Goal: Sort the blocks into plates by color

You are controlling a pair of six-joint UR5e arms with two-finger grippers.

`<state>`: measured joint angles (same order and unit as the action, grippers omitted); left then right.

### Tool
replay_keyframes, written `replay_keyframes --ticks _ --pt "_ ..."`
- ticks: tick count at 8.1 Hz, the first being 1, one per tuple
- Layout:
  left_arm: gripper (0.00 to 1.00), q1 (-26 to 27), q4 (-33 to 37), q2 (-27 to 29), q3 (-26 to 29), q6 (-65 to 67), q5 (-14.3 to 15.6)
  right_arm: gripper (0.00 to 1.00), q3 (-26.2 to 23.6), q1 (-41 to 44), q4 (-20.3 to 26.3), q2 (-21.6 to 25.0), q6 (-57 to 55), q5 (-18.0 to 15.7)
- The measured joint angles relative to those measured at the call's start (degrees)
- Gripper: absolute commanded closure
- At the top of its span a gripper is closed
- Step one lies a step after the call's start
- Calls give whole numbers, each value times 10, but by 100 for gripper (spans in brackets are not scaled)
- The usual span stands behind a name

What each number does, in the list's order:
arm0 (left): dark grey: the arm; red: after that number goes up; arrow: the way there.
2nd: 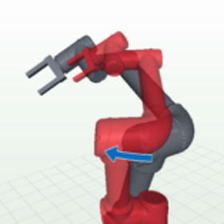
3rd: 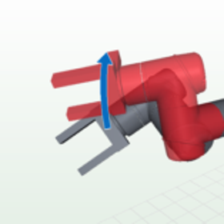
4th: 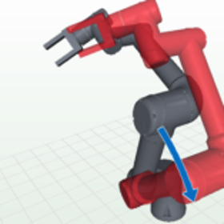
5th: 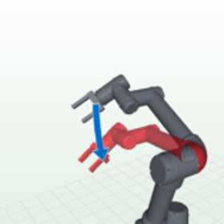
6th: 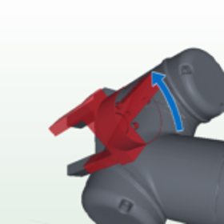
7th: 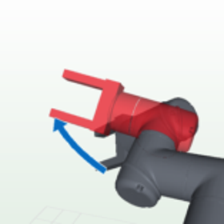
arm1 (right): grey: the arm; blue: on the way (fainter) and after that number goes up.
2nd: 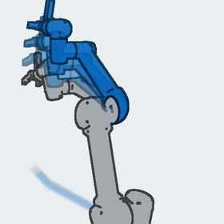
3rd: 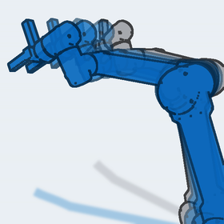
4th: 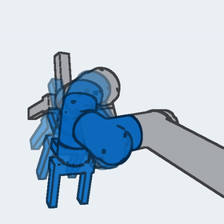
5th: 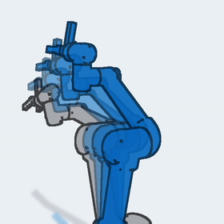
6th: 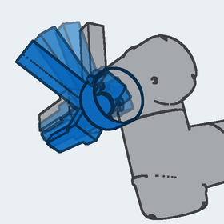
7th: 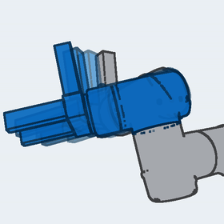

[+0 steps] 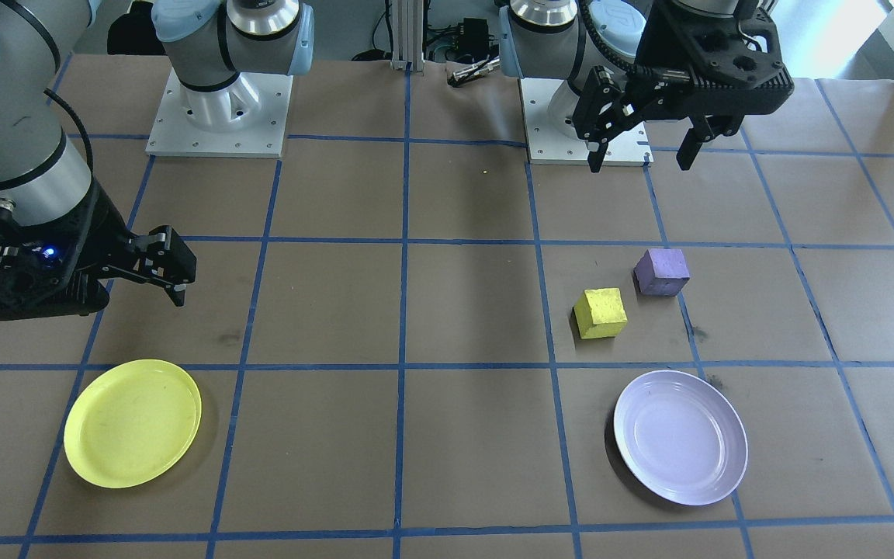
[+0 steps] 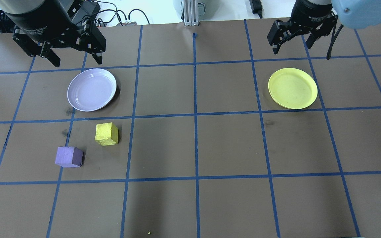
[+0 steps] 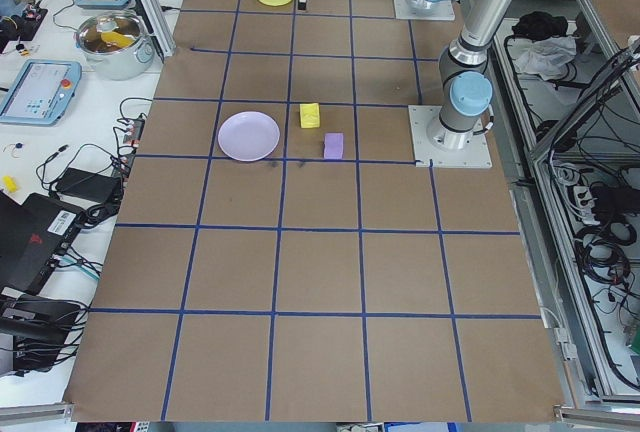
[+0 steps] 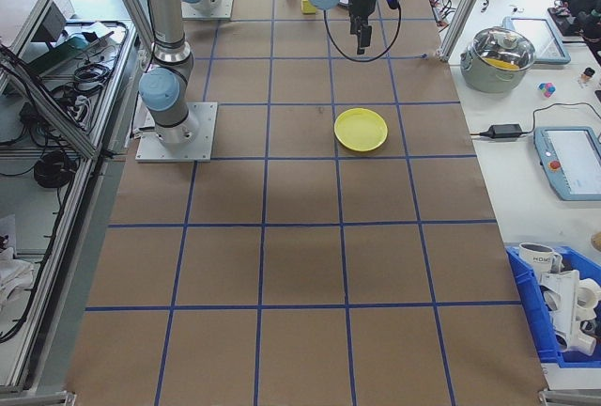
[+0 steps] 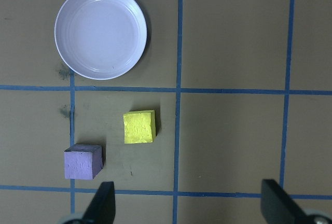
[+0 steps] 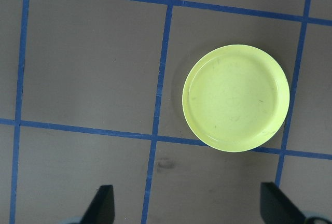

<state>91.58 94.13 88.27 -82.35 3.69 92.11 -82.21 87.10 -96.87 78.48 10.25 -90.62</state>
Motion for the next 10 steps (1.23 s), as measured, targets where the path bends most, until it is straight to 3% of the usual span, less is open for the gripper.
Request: replay_keyframes --ticks 5,8,10 --pt "0 -26 0 7 0 -27 -6 0 -1 -1 5 1 1 -9" --pt "0 -117 0 34 -28 -153 0 0 -1 -1 4 0 2 -9" --pt "0 -192 -22 44 -96 -251 4 0 -1 -1 5 1 1 -10"
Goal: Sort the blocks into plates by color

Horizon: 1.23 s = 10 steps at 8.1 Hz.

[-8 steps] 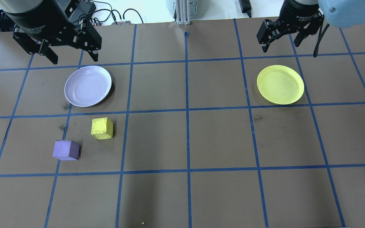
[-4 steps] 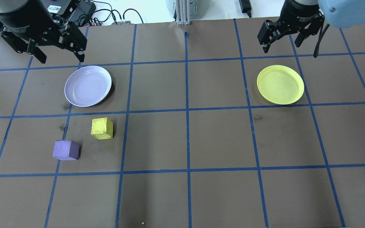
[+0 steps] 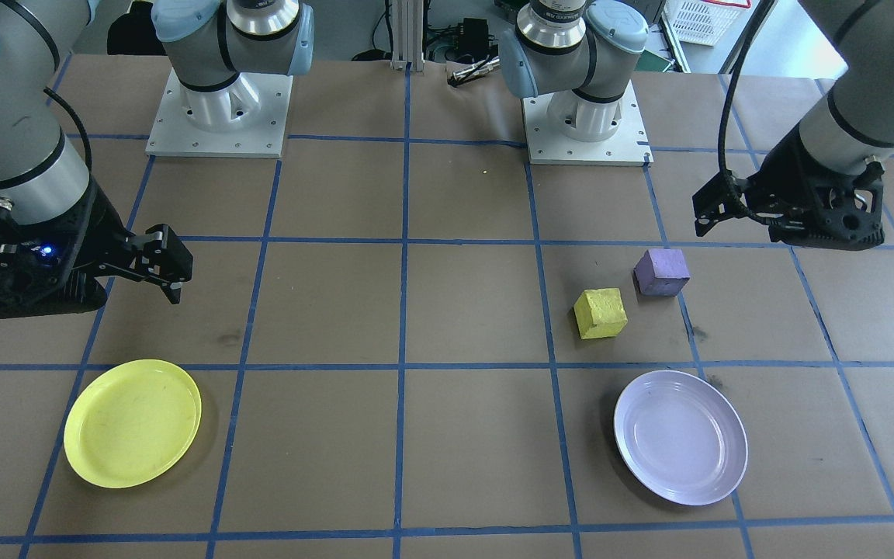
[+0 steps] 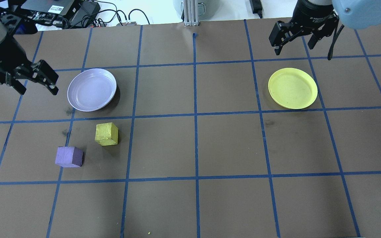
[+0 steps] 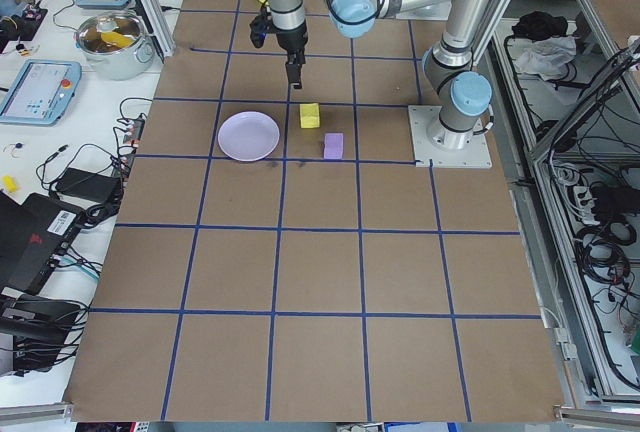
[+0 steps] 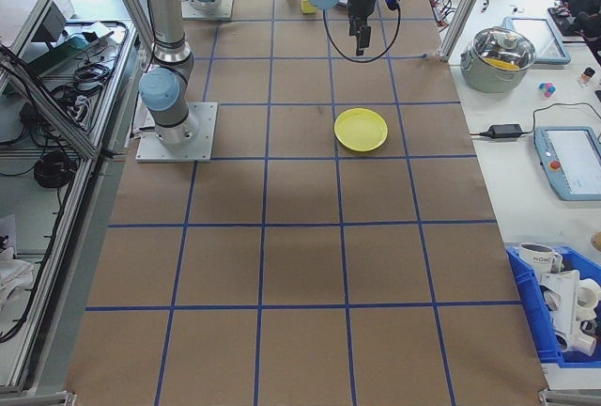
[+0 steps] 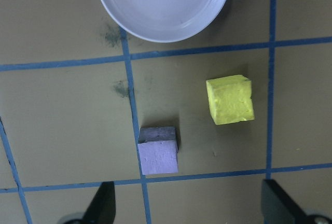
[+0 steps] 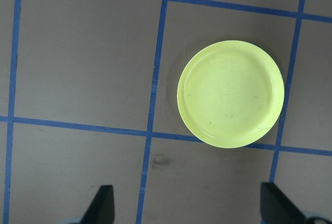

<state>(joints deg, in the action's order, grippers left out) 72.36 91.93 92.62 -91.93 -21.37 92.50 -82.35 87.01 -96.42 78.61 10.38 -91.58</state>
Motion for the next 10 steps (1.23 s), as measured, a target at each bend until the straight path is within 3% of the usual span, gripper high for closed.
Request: replay_keyframes --ticks 3,4,6,10 --pt "0 -40 -74 14 -115 -23 56 0 -9 0 -2 1 1 0" --pt "0 -43 -99 28 -143 -23 63 0 -11 0 -3 1 1 0" --pt "0 -47 -131 69 -167 -22 64 0 -12 -1 -6 1 1 0" --pt "0 -48 -138 99 -184 -22 64 0 -12 -2 -9 0 16 -1"
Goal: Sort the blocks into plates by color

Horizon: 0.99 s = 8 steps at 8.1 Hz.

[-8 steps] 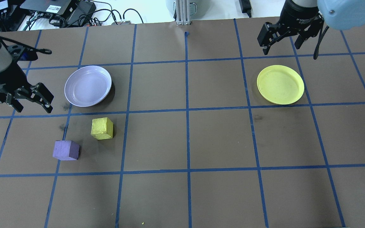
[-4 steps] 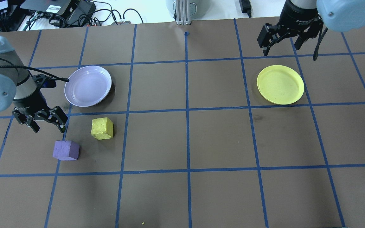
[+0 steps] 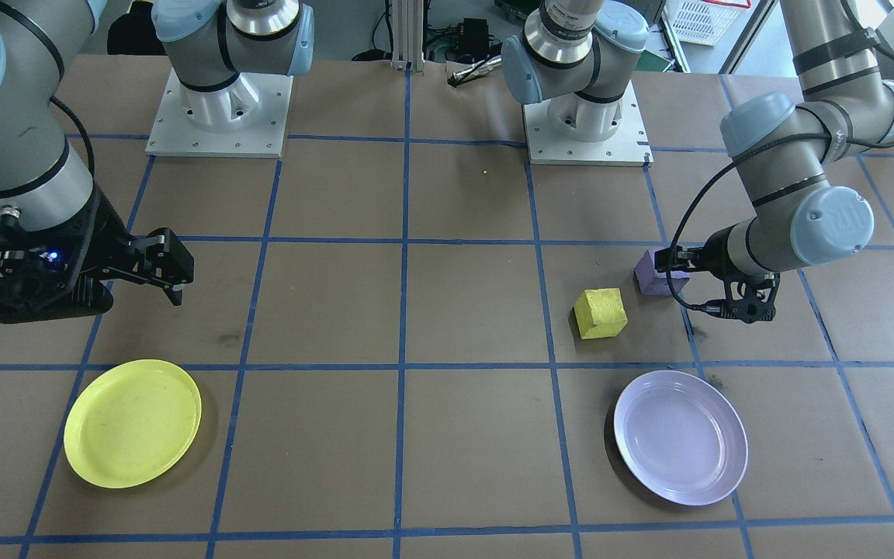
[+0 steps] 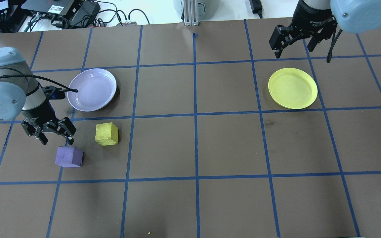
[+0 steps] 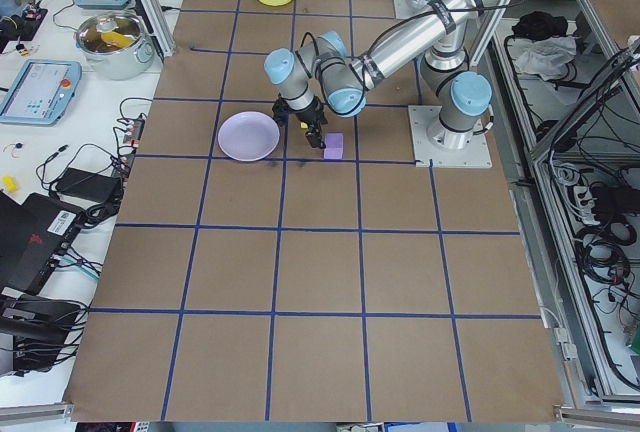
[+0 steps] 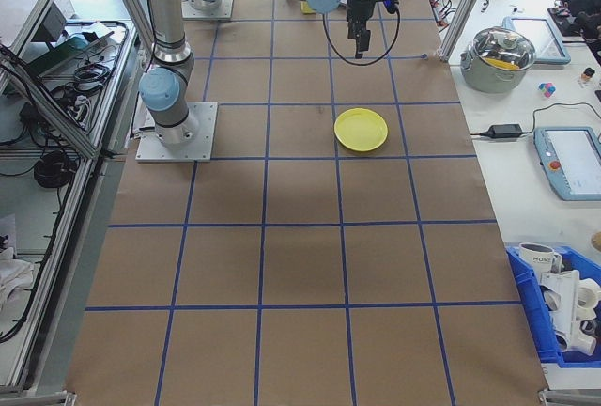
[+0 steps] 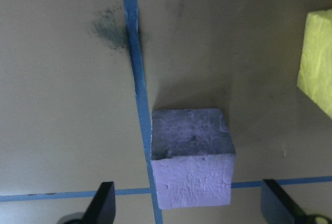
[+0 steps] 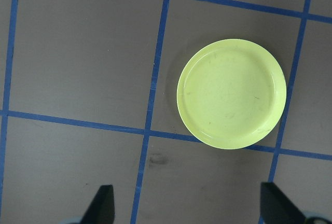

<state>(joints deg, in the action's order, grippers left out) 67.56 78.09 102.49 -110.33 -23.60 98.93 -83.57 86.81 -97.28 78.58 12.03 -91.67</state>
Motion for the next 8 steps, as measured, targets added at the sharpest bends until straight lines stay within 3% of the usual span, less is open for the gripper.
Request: replay_keyframes --ticks 4,5,6,7,8 --pt "0 0 -24 27 -33 -1 2 0 0 -1 -1 0 25 0" --pt "19 0 -25 30 -37 -1 2 0 0 -1 -1 0 24 0" --pt "56 0 -27 34 -42 -1 2 0 0 -1 -2 0 22 0" --pt "78 0 -31 40 -45 -2 1 0 0 -1 -1 1 20 0" --pt "81 0 -33 43 -46 -3 0 0 0 -1 1 1 17 0"
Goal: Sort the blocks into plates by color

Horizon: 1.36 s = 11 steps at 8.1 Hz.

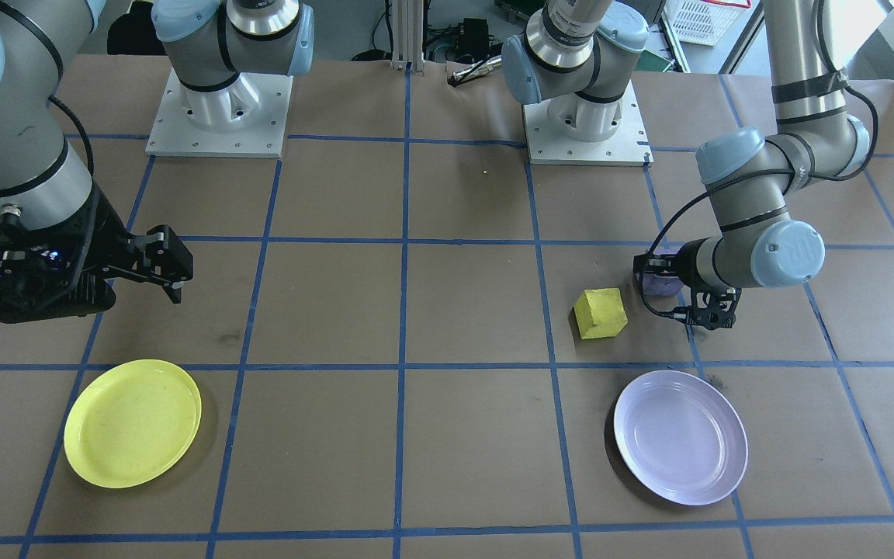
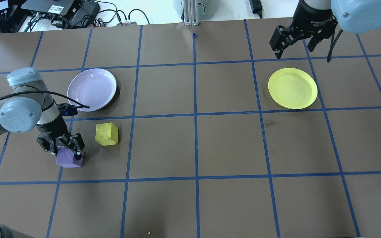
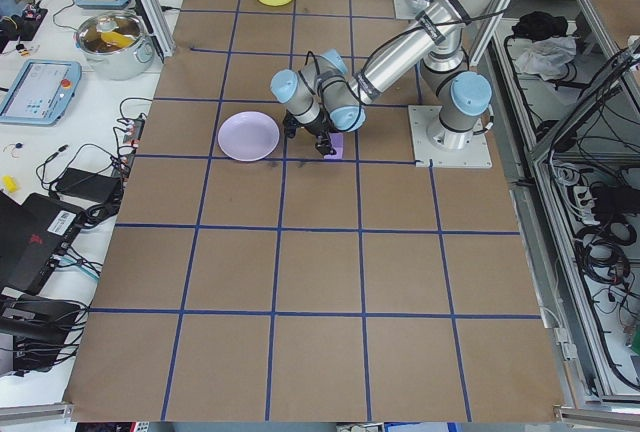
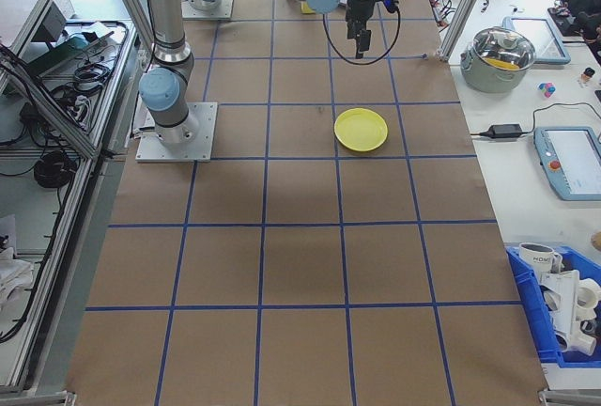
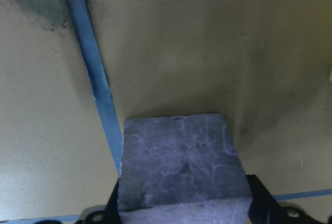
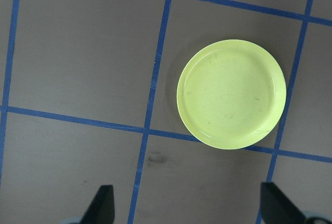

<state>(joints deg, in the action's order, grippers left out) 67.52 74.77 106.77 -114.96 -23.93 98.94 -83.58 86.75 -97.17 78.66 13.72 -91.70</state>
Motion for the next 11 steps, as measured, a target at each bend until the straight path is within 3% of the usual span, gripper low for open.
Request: replay_keyframes --ticks 2,4,5,8,11 --pt "83 0 3 1 1 -2 1 0 0 0 5 0 -23 0" --pt "97 0 20 -9 10 -1 6 0 0 0 7 0 -34 2" --pt "98 0 45 -17 41 -2 8 0 0 0 8 0 -35 2" --pt "98 4 181 29 245 5 3 0 0 0 6 0 -37 0" --pt "97 38 187 128 375 49 -27 0 -1 0 6 1 -64 0"
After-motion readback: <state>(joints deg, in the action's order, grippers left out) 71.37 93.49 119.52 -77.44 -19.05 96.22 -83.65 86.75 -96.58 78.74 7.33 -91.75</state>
